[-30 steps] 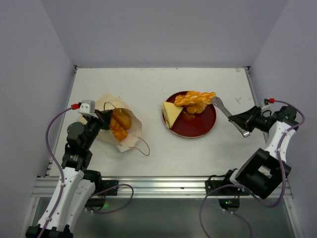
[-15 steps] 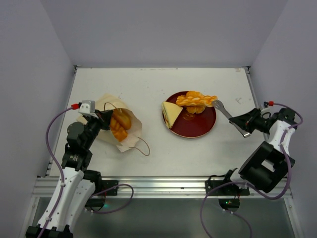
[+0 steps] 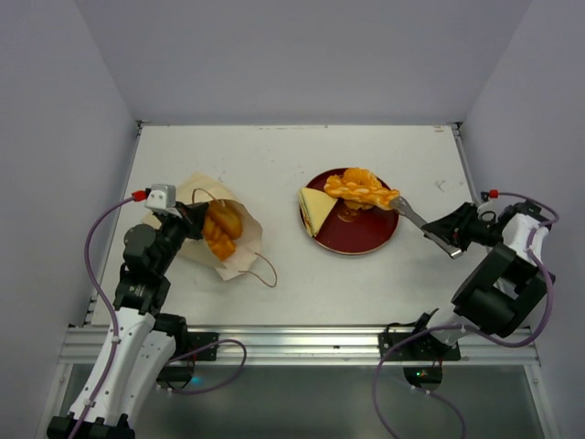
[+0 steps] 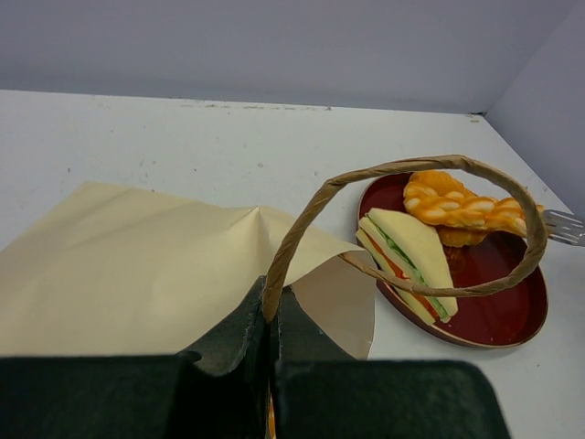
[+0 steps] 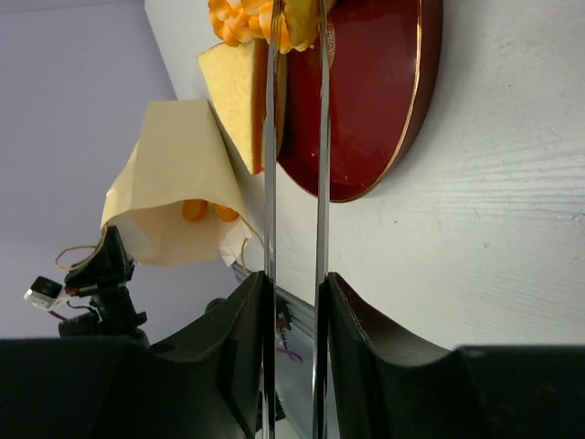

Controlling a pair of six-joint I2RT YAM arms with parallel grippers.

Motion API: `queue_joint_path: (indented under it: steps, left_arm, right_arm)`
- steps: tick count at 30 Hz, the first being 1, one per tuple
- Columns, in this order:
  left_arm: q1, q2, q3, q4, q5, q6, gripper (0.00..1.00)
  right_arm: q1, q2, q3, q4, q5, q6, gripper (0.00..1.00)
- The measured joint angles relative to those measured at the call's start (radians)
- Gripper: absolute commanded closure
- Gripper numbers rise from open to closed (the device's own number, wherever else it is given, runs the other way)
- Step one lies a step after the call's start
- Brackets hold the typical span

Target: Take the fake bread out of the paper bag

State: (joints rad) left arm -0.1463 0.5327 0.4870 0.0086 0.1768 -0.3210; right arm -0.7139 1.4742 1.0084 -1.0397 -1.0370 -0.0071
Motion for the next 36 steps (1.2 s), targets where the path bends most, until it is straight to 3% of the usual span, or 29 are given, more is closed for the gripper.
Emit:
queue_joint_path:
  steps: [5,22,36]
  left_arm:
    - [0.0,0.003,0.002,0.0,0.002,0.0,1.0]
    - [0.0,0.004,0.013,-0.008,0.003,0.0,1.0]
    - [0.0,0.004,0.028,-0.022,0.006,0.0,1.0]
  right_arm:
    - [-0.001,0.011,0.011,-0.039,0.01,-0.051,0.57]
    - [-0.01,0.011,0.044,-0.118,0.003,-0.149,0.46]
    - [-0.04,0.011,0.111,-0.145,0.026,-0.19,0.45]
